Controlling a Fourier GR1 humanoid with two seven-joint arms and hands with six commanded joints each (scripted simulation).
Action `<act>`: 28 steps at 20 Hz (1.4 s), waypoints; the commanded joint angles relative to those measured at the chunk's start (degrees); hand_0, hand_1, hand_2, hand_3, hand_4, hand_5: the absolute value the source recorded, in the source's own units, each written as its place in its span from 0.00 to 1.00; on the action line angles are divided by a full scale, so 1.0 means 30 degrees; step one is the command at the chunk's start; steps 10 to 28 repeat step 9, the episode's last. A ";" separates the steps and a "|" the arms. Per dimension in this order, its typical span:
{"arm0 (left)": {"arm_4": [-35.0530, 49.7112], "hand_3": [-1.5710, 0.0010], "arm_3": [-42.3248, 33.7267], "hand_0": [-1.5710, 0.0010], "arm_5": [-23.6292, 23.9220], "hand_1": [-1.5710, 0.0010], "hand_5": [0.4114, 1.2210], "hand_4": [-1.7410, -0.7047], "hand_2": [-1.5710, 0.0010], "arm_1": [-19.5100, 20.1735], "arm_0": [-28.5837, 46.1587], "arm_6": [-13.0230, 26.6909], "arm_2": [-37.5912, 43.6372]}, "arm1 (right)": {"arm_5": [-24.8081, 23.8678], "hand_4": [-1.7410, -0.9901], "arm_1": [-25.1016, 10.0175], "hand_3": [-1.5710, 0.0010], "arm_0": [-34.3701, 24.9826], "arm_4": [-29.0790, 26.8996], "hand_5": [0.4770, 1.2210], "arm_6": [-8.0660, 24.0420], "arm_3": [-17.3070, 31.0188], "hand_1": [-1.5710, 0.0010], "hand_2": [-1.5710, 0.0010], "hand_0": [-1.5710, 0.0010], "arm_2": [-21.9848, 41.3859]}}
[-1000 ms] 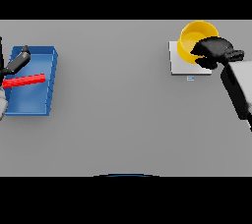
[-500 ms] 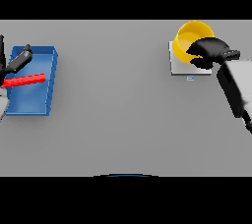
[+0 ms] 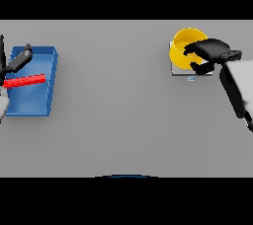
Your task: Pick up the red beaker and tilt it to pour out 1 green nut into yellow bowl. Pick up the yellow bowl and place it on the metallic measuring scale.
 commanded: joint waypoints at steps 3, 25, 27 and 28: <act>0.0116 1.00 -0.0135 1.00 0.0008 1.00 0.31 0.98 1.00 0.0091 0.0138 -0.0199 0.0116 | -0.0123 0.28 0.0018 0.81 0.0205 -0.0060 0.45 -0.0003 -0.0050 0.95 0.94 0.95 -0.0044; -0.0021 1.00 0.0128 1.00 0.0006 1.00 0.31 0.98 1.00 -0.0042 -0.0045 -0.0043 -0.0011 | 0.0397 0.35 0.0003 0.91 0.0237 -0.0232 0.35 0.0799 0.0037 0.99 0.98 0.99 -0.0226; -0.0021 1.00 0.0128 1.00 0.0006 1.00 0.31 0.98 1.00 -0.0042 -0.0045 -0.0043 -0.0011 | 0.0397 0.35 0.0003 0.91 0.0237 -0.0232 0.35 0.0799 0.0037 0.99 0.98 0.99 -0.0226; -0.0021 1.00 0.0128 1.00 0.0006 1.00 0.31 0.98 1.00 -0.0042 -0.0045 -0.0043 -0.0011 | 0.0397 0.35 0.0003 0.91 0.0237 -0.0232 0.35 0.0799 0.0037 0.99 0.98 0.99 -0.0226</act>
